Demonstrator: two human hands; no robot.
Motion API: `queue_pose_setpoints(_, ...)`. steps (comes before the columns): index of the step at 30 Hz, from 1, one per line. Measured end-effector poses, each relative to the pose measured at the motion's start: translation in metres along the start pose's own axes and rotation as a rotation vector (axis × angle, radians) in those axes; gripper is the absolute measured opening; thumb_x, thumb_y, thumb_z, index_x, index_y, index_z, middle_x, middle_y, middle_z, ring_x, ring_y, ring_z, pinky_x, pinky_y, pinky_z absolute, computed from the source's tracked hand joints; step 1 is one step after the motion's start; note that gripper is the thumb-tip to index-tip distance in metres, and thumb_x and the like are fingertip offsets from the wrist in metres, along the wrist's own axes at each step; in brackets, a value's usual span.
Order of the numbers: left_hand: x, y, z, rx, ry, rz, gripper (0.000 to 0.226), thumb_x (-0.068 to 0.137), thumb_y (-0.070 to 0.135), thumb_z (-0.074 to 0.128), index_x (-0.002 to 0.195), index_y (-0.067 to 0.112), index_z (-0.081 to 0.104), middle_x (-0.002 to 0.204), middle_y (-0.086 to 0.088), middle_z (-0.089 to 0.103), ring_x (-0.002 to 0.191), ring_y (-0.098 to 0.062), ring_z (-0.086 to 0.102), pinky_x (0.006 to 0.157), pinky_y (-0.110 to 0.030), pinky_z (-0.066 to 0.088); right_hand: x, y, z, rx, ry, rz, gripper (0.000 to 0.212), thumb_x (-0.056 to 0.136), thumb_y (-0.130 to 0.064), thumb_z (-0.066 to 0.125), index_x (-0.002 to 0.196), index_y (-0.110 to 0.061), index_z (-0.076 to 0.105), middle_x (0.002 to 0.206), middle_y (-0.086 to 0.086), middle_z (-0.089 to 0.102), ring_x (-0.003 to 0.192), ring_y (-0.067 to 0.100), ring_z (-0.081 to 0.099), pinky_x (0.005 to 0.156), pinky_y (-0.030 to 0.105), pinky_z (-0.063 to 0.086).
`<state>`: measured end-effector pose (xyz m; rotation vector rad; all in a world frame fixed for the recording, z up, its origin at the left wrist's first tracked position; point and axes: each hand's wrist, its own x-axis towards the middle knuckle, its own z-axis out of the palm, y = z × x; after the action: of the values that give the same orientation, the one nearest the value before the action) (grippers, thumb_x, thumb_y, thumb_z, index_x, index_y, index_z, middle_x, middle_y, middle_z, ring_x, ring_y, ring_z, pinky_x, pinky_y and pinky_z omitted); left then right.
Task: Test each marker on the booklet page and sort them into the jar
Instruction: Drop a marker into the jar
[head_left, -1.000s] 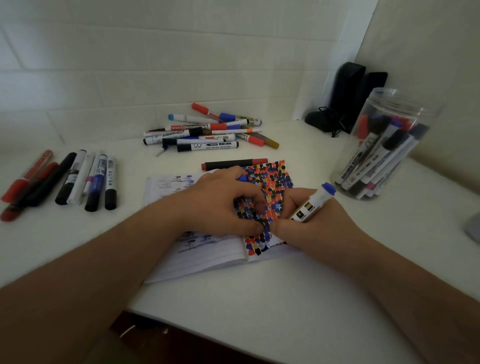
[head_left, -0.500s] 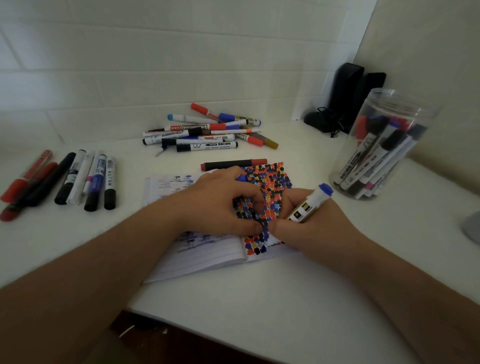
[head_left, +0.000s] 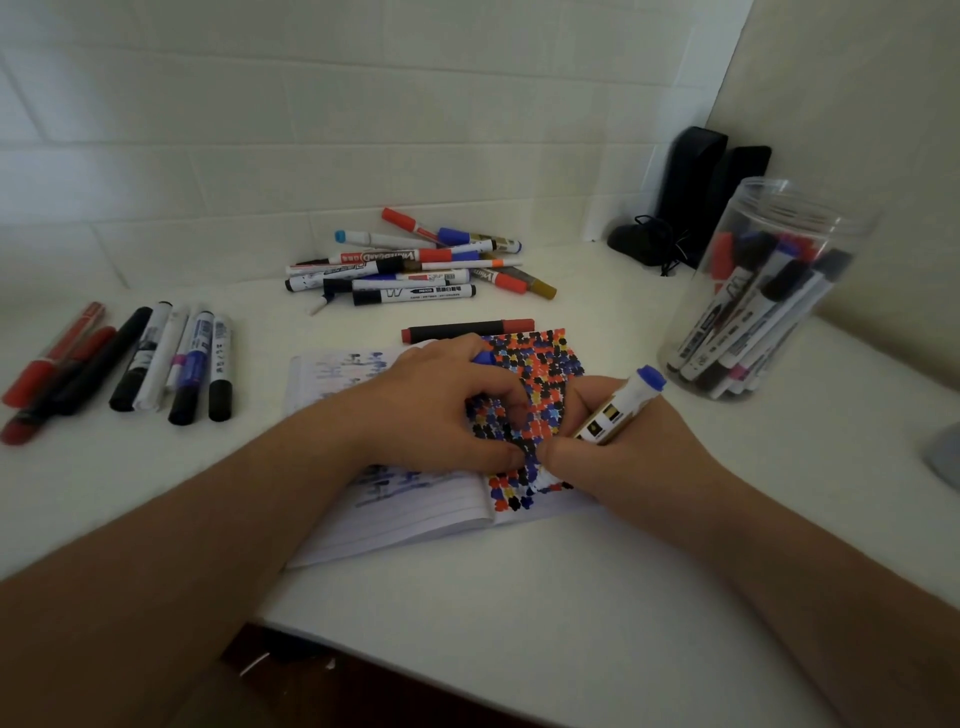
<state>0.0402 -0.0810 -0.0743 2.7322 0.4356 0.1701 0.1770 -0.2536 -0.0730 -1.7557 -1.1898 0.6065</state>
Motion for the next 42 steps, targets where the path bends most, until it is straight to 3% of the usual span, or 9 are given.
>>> queue_pose_setpoints(6,-0.001,0.003,0.000,-0.050,0.013,-0.040,0.034,0.089,0.060,0.063,0.120,0.057,0.051,0.106,0.017,0.047,0.101,-0.009,0.048,0.088,-0.035,0.046,0.001,0.000,-0.003,-0.012,-0.055,-0.019,0.027,0.080,-0.004,0.077,0.069,-0.005,0.052,0.061,0.008,0.054,0.053,0.012,0.048,0.049,0.021,0.042)
queue_pose_setpoints(10,-0.003,-0.001,0.000,-0.355,0.149,-0.135,0.048,0.106,0.018,0.050,0.142,0.043,0.030,0.110,0.021,0.062,0.105,0.001,0.059,0.094,-0.029,0.051,0.008,0.001,-0.018,0.447,-0.125,0.005,0.023,0.076,-0.016,0.081,0.070,-0.014,0.059,0.055,0.007,0.050,0.044,0.016,0.037,0.041,0.023,0.030)
queue_pose_setpoints(13,-0.005,-0.005,-0.001,-0.495,0.218,-0.144,0.038,0.100,0.015,0.063,0.124,0.035,0.041,0.108,0.025,0.071,0.107,0.007,0.063,0.098,-0.027,0.052,0.015,0.007,-0.035,0.710,-0.116,-0.033,0.041,0.066,-0.034,0.096,0.080,-0.016,0.062,0.059,0.005,0.048,0.047,0.015,0.037,0.042,0.024,0.027)
queue_pose_setpoints(17,-0.004,-0.007,0.000,-0.454,0.298,-0.139,0.035,0.087,0.026,0.079,0.102,0.043,0.053,0.106,0.018,0.071,0.099,0.005,0.066,0.093,-0.027,0.056,0.017,0.009,-0.041,0.687,-0.058,-0.026,0.040,0.069,-0.049,0.091,0.089,-0.020,0.074,0.078,0.007,0.065,0.068,0.020,0.058,0.060,0.030,0.046)
queue_pose_setpoints(19,-0.003,-0.007,0.001,-0.435,0.319,-0.127,0.033,0.085,0.026,0.082,0.098,0.045,0.059,0.108,0.018,0.068,0.098,0.005,0.065,0.091,-0.021,0.055,0.017,0.011,-0.042,0.705,-0.073,0.021,0.029,0.085,-0.042,0.071,0.099,-0.018,0.078,0.091,0.013,0.072,0.074,0.022,0.062,0.063,0.030,0.050)
queue_pose_setpoints(22,-0.005,-0.007,0.001,-0.471,0.312,-0.112,0.031,0.085,0.023,0.082,0.103,0.043,0.066,0.107,0.019,0.070,0.097,0.006,0.065,0.085,-0.009,0.050,0.018,0.014,-0.043,0.697,-0.111,0.067,0.043,0.084,-0.030,0.049,0.111,-0.011,0.077,0.100,0.020,0.074,0.072,0.022,0.061,0.061,0.030,0.050)
queue_pose_setpoints(28,-0.005,-0.005,0.000,-0.484,0.298,-0.086,0.032,0.085,0.025,0.082,0.104,0.047,0.070,0.100,0.027,0.070,0.094,0.005,0.066,0.083,-0.009,0.050,0.020,0.012,-0.035,0.586,-0.082,0.092,0.047,0.082,-0.026,0.048,0.118,-0.007,0.072,0.099,0.021,0.074,0.066,0.022,0.059,0.056,0.030,0.048)
queue_pose_setpoints(33,-0.006,-0.005,0.001,-0.480,0.319,-0.087,0.035,0.084,0.030,0.082,0.108,0.052,0.071,0.106,0.023,0.072,0.100,0.004,0.065,0.093,-0.021,0.051,0.018,0.008,-0.027,0.347,0.006,0.012,0.014,0.107,-0.016,0.048,0.106,-0.013,0.062,0.094,0.015,0.077,0.063,0.028,0.057,0.053,0.030,0.045)
queue_pose_setpoints(42,-0.005,-0.006,0.002,-0.497,0.363,-0.082,0.033,0.080,0.030,0.085,0.106,0.047,0.073,0.102,0.024,0.073,0.098,0.003,0.065,0.087,-0.014,0.049,0.017,0.010,-0.029,0.230,0.110,-0.035,0.012,0.102,-0.014,0.058,0.099,-0.014,0.069,0.073,0.012,0.070,0.060,0.024,0.057,0.050,0.027,0.048)
